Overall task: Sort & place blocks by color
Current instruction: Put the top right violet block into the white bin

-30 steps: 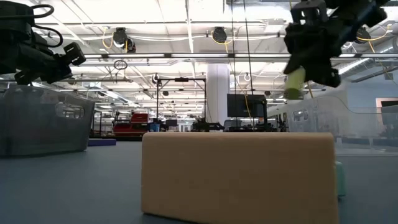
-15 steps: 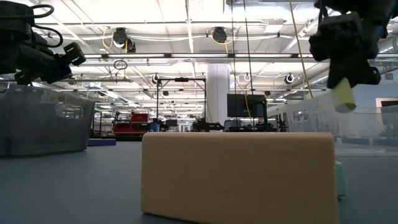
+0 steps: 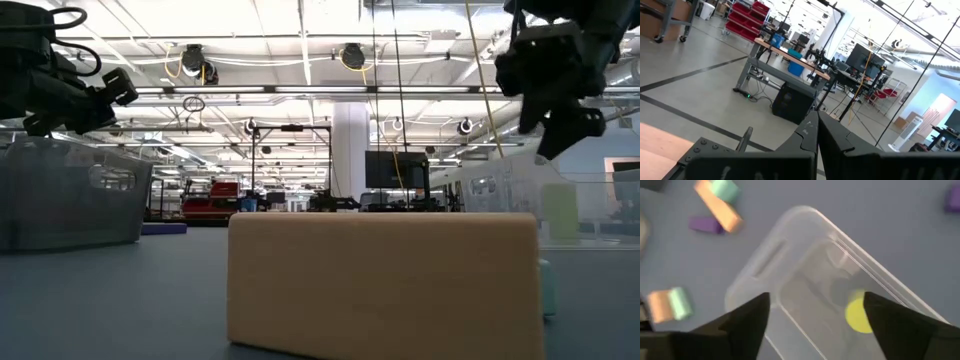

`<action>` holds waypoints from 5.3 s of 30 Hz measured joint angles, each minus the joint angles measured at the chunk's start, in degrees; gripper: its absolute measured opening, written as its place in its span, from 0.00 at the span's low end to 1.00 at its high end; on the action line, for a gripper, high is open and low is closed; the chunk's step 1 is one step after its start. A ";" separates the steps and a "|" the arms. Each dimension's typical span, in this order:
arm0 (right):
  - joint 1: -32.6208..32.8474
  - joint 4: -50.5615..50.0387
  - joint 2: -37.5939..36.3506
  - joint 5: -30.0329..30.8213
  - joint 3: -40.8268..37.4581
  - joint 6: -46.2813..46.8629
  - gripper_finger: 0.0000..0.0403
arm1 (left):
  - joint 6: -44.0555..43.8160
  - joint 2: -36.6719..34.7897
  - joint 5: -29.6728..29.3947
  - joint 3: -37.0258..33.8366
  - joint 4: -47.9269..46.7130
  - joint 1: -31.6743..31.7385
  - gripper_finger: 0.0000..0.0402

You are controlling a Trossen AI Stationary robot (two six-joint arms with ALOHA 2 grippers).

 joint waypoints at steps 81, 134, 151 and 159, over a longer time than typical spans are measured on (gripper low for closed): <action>-32.28 3.87 32.85 7.51 4.66 -72.96 0.80 | 0.00 0.00 0.00 -0.02 0.00 -0.01 0.02; -40.11 13.38 32.53 -0.03 4.50 -63.44 0.20 | 0.00 0.00 0.00 -0.01 0.02 0.01 0.02; -23.69 89.01 27.22 -13.43 4.66 -41.34 0.20 | 0.00 -0.01 0.00 -0.02 0.01 0.00 0.02; -13.26 97.47 27.54 -3.26 4.66 -42.55 0.20 | 0.00 0.00 0.01 -0.01 0.01 -0.01 0.02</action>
